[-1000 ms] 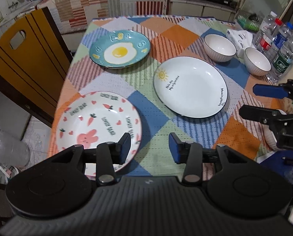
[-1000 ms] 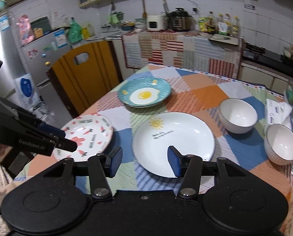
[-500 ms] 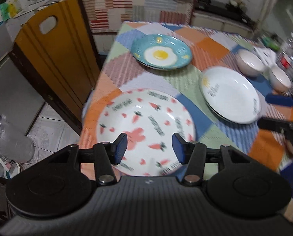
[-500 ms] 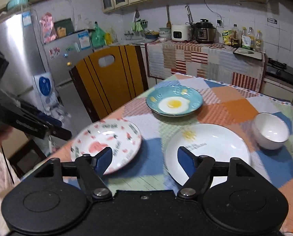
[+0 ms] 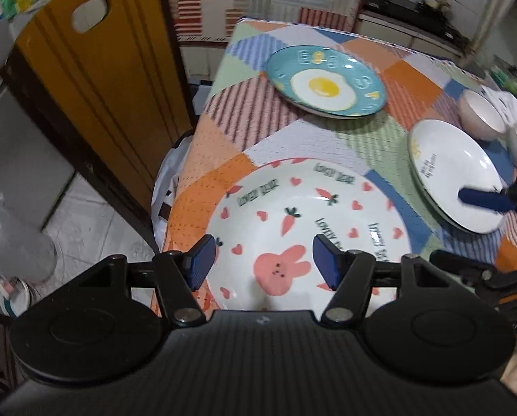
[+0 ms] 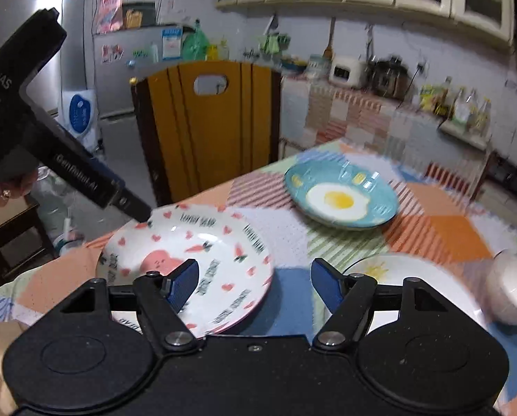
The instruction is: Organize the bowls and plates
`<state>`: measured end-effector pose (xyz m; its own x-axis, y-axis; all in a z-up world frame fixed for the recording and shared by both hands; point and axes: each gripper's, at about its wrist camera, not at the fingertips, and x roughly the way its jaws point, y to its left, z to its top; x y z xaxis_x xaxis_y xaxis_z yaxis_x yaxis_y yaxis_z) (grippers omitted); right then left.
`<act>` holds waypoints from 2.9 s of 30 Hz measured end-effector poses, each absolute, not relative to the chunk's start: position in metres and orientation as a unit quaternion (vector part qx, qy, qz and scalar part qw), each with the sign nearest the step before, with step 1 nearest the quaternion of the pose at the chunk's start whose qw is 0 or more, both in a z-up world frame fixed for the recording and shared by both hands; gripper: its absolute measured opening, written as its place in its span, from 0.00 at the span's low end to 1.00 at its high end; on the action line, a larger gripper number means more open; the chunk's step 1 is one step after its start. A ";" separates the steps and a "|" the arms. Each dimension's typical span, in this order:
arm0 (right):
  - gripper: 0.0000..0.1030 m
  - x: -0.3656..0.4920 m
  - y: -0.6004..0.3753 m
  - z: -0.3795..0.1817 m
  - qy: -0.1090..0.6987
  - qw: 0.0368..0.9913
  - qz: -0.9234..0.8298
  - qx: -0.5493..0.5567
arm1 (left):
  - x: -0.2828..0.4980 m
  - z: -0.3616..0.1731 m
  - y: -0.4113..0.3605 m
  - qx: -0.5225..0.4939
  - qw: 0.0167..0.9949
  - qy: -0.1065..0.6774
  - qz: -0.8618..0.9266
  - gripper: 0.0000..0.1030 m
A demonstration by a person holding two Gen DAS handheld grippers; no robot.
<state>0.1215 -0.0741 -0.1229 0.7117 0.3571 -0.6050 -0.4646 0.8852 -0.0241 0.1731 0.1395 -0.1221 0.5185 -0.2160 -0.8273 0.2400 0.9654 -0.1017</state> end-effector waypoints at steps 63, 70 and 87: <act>0.19 0.135 -0.195 -0.130 0.381 0.882 0.208 0.184 | 0.188 -0.096 0.073 -0.054 0.868 0.432 -0.240 0.25; 0.19 0.117 -0.239 -0.119 0.382 0.890 0.149 0.199 | 0.206 -0.099 0.016 -0.049 0.849 0.445 -0.281 0.25; 0.20 0.139 -0.291 -0.149 0.438 0.874 0.061 0.202 | 0.231 -0.153 -0.056 -0.007 0.814 0.495 -0.303 0.25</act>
<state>0.1389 -0.2913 -0.1490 0.6084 0.2836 -0.7412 0.0706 0.9109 0.4065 0.2313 -0.0557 -0.1534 0.3261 -0.5004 -0.8021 0.4860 0.8165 -0.3118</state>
